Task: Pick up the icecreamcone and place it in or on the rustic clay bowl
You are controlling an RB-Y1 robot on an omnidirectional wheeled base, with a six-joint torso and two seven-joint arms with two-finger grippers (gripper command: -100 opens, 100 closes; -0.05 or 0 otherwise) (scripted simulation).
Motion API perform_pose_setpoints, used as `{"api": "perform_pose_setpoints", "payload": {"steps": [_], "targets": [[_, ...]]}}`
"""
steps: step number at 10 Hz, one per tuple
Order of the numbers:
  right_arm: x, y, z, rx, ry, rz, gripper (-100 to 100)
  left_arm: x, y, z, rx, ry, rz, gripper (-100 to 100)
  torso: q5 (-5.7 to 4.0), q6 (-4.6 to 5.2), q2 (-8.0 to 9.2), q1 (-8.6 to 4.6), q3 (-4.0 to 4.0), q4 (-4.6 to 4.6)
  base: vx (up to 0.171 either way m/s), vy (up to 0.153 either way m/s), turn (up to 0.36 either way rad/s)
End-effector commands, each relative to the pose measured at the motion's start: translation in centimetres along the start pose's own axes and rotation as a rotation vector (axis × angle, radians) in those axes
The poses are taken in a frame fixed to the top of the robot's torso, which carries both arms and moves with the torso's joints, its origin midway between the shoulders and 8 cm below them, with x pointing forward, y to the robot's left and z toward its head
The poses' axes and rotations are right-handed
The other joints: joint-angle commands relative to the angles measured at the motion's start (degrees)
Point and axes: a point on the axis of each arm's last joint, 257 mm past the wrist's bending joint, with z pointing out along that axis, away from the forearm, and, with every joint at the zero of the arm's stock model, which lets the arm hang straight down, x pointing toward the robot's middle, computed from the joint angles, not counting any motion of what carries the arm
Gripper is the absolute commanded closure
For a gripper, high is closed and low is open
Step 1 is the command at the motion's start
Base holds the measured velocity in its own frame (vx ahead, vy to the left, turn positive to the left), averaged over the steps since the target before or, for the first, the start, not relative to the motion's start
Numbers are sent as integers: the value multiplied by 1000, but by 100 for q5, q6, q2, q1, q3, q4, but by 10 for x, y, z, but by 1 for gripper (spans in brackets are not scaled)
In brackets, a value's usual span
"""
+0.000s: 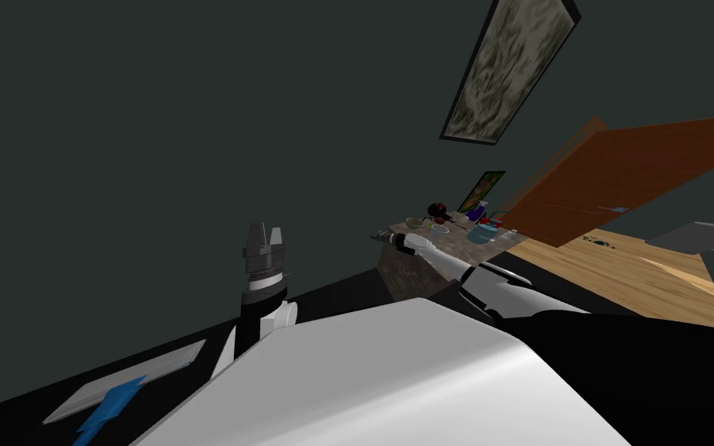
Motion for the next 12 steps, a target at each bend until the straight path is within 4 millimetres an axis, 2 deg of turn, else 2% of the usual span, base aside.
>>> {"api": "perform_pose_setpoints", "payload": {"steps": [1,2,3,4,5,6,7,8,9,10,12], "targets": [[10,-22,-3,42,37,-8,-100,0,0,0,0,0,0,0,0,0,0,0,0,0,-9,-58,18],[14,-28,-5,54,45,-4,-100,0,0,0,0,0,0,0,0,-1,-2,3,-1,0,-4,-30,1],[20,-51,-13,92,88,-37,-100,0,0,0,0,0,0,0,1,-1,-4,13,-2,-1,-1,-46,33],[19,-49,-12,87,86,-38,-100,0,0,0,0,0,0,0,3,0,-4,8,-2,0,-1,-63,16],[27,-61,-16,112,101,-29,-100,0,0,0,0,0,0,0,0,-1,-5,4,-3,-1,0,-32,2],[33,-84,-27,152,143,-57,-100,0,0,0,0,0,0,0,1,-1,-7,13,-4,-2,6,-54,26],[40,-95,-32,175,157,-49,-100,0,0,0,0,0,0,0,1,-1,-9,6,-5,-2,5,-56,14],[40,-95,-32,175,157,-49,-100,0,0,0,0,0,0,0,0,-1,-9,6,-5,-2,1,-27,-1],[51,-127,-49,235,209,-65,-100,0,0,0,0,0,0,0,2,-1,-6,15,-4,-2,4,-58,16],[51,-127,-49,235,209,-65,-100,0,0,0,0,0,0,0,1,1,-6,4,-3,-1,6,-59,9],[65,-176,-83,328,293,-91,-100,0,0,0,0,0,0,0,0,-1,-11,0,-6,-2,22,-93,16]]}}
